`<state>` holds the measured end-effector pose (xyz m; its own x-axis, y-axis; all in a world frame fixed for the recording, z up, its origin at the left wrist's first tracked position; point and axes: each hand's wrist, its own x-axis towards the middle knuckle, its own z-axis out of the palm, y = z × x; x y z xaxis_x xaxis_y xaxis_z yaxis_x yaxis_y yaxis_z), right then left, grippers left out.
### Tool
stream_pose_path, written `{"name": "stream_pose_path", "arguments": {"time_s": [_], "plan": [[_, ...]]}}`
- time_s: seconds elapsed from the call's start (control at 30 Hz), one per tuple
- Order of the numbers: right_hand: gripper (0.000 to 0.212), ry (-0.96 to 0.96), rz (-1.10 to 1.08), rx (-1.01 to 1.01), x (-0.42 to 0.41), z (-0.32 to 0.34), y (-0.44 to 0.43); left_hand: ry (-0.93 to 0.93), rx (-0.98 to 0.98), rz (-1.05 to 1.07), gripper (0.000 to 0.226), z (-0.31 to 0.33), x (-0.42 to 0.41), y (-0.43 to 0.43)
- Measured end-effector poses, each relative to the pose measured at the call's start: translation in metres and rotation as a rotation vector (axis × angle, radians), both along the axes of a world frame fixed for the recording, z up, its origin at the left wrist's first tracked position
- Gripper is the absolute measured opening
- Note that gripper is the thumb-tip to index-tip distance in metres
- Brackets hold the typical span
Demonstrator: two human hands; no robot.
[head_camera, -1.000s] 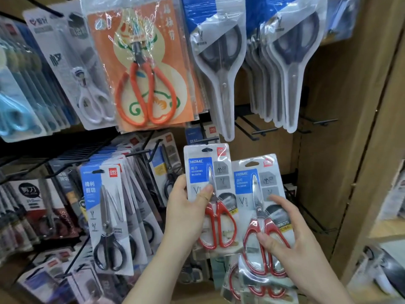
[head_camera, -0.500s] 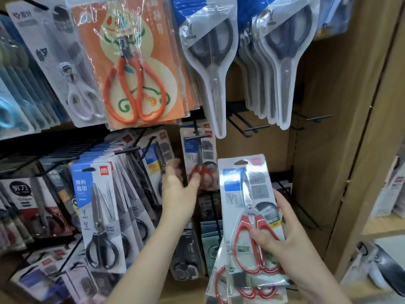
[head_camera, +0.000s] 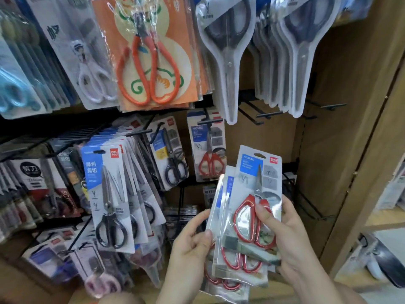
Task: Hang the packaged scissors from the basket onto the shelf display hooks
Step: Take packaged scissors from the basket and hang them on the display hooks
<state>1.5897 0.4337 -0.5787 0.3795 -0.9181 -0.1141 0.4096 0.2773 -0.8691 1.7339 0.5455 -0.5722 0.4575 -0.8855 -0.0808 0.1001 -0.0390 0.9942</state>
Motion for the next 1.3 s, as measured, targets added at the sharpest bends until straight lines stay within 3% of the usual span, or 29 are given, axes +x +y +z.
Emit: {"name": "stream_pose_path", "arguments": {"time_s": [0.13,0.23,0.37,0.57,0.8,1.03,1.3], "plan": [[0.046,0.017,0.105,0.043,0.001,-0.002,0.000,-0.053,-0.044,0.227,0.033,-0.003,-0.003,0.002],[0.047,0.055,0.179,0.039,0.003,-0.002,0.003,0.032,-0.061,0.335,0.034,-0.002,-0.001,0.000],[0.045,0.059,0.122,0.043,0.001,-0.001,0.003,0.154,-0.086,0.382,0.025,-0.001,0.002,0.001],[0.045,0.058,-0.008,0.062,-0.012,0.000,-0.004,0.082,-0.236,0.606,0.027,0.014,0.018,0.010],[0.043,0.063,0.005,0.049,-0.009,0.002,-0.001,0.010,-0.306,0.415,0.023,0.042,0.009,-0.005],[0.048,0.045,0.016,0.034,-0.010,0.001,-0.001,-0.028,-0.258,0.384,0.019,0.048,0.006,-0.019],[0.042,-0.003,-0.016,0.006,-0.018,0.001,-0.004,-0.245,-0.231,0.384,0.029,0.054,0.013,-0.043]]}}
